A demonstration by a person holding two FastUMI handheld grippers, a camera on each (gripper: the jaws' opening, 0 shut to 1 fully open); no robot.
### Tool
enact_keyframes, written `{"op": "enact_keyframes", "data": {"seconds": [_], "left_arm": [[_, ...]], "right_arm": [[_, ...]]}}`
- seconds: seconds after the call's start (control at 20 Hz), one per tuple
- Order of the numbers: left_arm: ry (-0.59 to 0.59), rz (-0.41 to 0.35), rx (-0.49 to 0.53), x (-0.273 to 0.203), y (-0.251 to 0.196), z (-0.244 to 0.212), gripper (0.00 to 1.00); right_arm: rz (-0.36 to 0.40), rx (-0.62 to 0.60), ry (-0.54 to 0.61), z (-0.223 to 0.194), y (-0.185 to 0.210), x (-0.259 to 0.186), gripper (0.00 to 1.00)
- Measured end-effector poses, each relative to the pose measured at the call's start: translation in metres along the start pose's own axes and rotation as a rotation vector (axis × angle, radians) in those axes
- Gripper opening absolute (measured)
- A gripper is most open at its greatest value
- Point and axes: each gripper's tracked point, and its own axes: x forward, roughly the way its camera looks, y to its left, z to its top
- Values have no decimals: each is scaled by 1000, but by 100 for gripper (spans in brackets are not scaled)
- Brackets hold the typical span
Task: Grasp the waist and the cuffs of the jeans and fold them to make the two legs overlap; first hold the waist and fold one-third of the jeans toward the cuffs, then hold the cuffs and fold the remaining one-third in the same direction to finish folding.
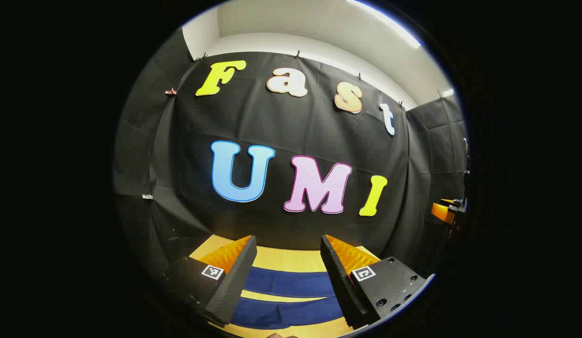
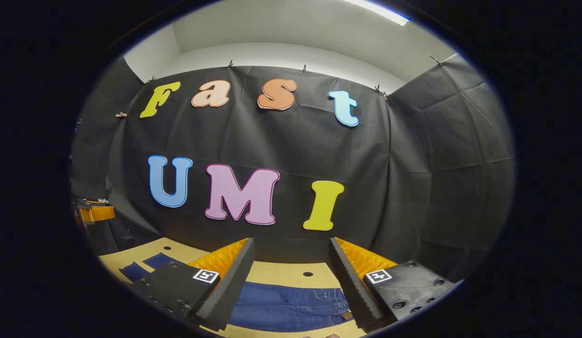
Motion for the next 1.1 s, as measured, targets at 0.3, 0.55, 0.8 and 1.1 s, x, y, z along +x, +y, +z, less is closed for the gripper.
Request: {"op": "enact_keyframes", "data": {"seconds": [0.3, 0.55, 0.8, 1.1], "left_arm": [[-33, -10, -2, 1, -5, 14, 76], [-36, 1, 15, -10, 3, 14, 81], [-31, 25, 2, -16, 16, 14, 81], [-23, 36, 20, -21, 29, 13, 81]], "right_arm": [[0, 12, -29, 12, -1, 3, 96], [-6, 27, -26, 10, -1, 4, 96], [-4, 29, -35, 14, 3, 2, 97], [-19, 18, -34, 19, -3, 0, 96]]}}
